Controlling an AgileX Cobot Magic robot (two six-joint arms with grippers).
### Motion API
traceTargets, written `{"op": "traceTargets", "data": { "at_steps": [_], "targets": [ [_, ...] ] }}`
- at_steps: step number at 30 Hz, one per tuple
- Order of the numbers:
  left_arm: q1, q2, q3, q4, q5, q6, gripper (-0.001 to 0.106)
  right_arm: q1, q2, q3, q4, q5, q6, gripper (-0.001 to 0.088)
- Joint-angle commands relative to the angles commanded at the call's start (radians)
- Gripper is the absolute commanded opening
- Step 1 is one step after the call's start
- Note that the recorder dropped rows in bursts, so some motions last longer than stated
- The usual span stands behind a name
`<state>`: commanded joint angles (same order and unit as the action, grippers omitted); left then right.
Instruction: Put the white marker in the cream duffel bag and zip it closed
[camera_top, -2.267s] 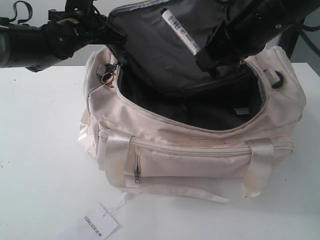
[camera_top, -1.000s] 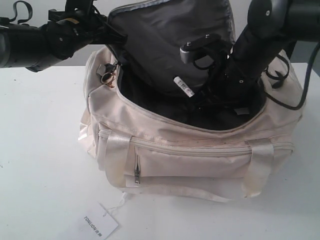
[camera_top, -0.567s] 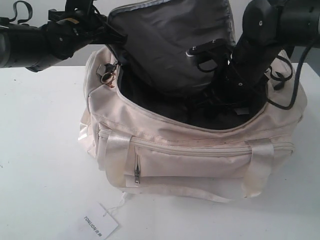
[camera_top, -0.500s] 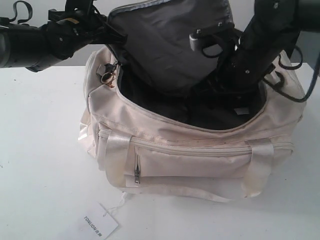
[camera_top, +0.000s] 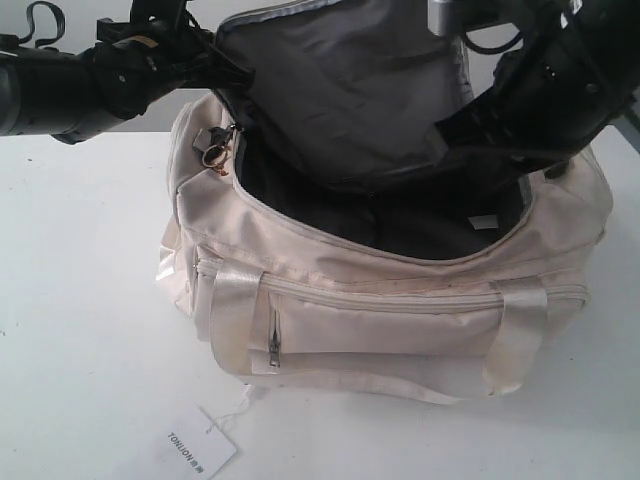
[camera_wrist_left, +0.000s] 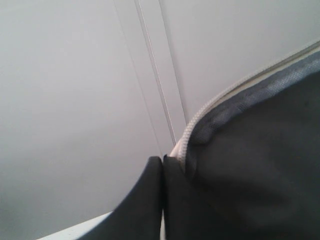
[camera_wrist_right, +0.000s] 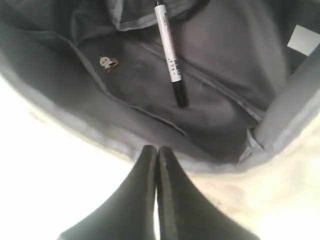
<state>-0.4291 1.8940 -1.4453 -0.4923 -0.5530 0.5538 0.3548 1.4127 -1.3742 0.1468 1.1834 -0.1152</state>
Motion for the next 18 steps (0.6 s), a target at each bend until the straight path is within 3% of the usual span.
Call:
{"op": "traceTargets", "data": {
  "at_steps": [8,18],
  "targets": [
    [0.0,0.0,0.0,0.0,0.0,0.0,0.0,-0.054,-0.041,0.0,0.006,0.035,0.014,0.0],
    [0.0,0.0,0.0,0.0,0.008,-0.017,0.0,-0.058,-0.085,0.001,-0.007,0.038,0.014,0.0]
  ]
}}
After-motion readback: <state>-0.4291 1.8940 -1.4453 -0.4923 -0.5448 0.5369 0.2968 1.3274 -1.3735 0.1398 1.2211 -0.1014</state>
